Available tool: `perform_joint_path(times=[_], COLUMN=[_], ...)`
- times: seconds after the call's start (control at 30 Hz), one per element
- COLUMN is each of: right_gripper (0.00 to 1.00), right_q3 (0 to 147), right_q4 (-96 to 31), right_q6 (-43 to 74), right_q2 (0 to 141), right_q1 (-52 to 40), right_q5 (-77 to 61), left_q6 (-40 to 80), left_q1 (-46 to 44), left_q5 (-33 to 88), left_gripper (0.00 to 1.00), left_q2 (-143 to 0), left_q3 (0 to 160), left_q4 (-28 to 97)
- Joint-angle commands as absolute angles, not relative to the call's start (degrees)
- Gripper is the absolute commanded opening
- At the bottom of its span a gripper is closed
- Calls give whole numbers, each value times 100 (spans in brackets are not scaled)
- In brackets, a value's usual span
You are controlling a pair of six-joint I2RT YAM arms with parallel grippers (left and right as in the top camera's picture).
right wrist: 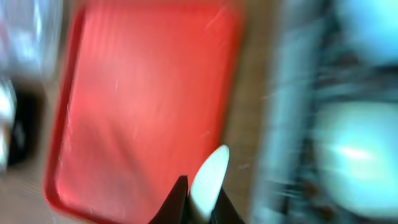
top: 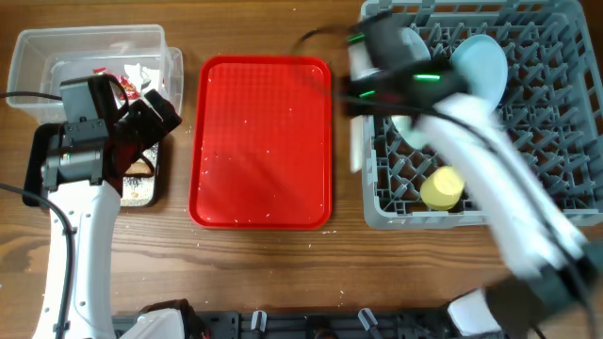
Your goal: Sort waste into correct bins and load items into the dishwasher rack
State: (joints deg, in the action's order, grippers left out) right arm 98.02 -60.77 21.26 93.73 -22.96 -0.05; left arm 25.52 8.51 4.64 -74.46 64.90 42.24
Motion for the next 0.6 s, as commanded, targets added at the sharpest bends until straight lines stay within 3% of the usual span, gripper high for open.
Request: perform_joint_path(times=[0.0, 0.2, 0.3, 0.33, 0.37, 0.57], right_gripper=[4, 4, 4, 66, 98, 99], right_q3=[9797, 8897, 8213, 8062, 8049, 8077], right_q4=[-6632, -6466, -5756, -5662, -5660, -5666], right_q6=[3780, 6180, 6235, 6119, 5929, 3760], right_q2=[8733, 8934, 8982, 8982, 8982, 8501], right_q1=[-1223, 899, 1350, 1433, 1433, 1433], right_q5=[1553, 1909, 1441, 1352, 1350, 362], left_q6=[2421, 2421, 2421, 2421, 2421, 2421], left_q1=[825, 825, 825, 825, 825, 825], left_q5=[532, 532, 532, 532, 532, 532], left_gripper=[100, 100, 100, 100, 100, 100], left_q2=[-7415, -7415, -7415, -7415, -7415, -7415], left_q3=[6569, 6569, 6569, 6569, 6569, 6569], left_q4=[4211, 4211, 4211, 4211, 4211, 4211])
